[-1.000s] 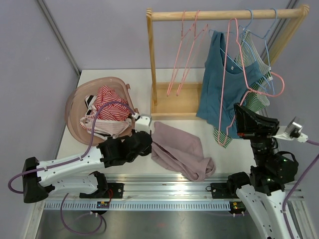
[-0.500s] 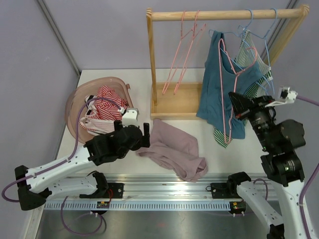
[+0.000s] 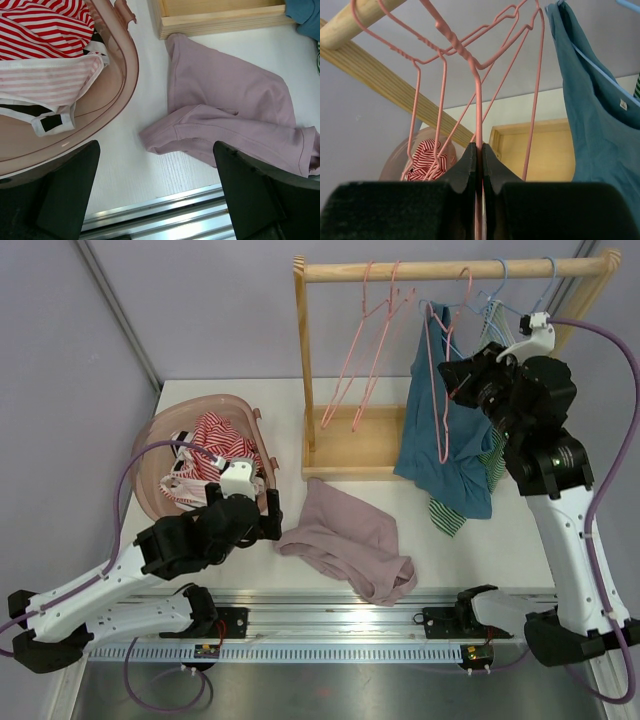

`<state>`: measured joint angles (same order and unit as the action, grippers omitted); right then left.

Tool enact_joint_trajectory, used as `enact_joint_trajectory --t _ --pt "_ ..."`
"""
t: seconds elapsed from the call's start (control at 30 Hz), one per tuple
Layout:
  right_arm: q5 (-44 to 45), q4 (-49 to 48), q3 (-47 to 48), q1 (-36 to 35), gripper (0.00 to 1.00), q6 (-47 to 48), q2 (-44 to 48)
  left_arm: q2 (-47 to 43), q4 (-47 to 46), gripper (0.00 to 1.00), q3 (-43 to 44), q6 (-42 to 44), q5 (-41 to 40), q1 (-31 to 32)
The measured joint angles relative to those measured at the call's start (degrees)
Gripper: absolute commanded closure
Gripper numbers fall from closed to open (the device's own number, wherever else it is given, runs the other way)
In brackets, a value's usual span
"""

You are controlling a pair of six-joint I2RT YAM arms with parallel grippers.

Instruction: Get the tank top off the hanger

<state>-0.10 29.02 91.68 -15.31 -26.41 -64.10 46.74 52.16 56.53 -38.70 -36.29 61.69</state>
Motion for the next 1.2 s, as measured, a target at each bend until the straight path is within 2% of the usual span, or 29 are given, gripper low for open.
enact_joint_trajectory --t 0.23,0.43,0.87,1.13,1.2 --pt "0.5 1.6 11.0 -0.4 1.0 1.5 -10.5 -0.2 0.9 0.01 -0.1 0.8 0.0 0.0" --pt "1.1 2.6 16.8 -2.1 1.0 3.0 -15.6 -0.1 0.4 0.01 -1.6 1.4 0.0 0.0" --pt "5.6 2.6 19.4 -12.5 1.0 4.2 -24.4 -0.2 -0.5 0.01 -2.1 1.7 0.1 0.0" --pt "6.5 1.4 19.6 -14.2 1.0 4.2 -25.4 -0.5 -1.3 0.01 -3.6 1.8 0.7 0.0" --pt "6.5 1.1 19.3 -14.2 0.91 4.2 -25.4 0.0 -2.2 0.01 -3.7 2.1 1.4 0.0"
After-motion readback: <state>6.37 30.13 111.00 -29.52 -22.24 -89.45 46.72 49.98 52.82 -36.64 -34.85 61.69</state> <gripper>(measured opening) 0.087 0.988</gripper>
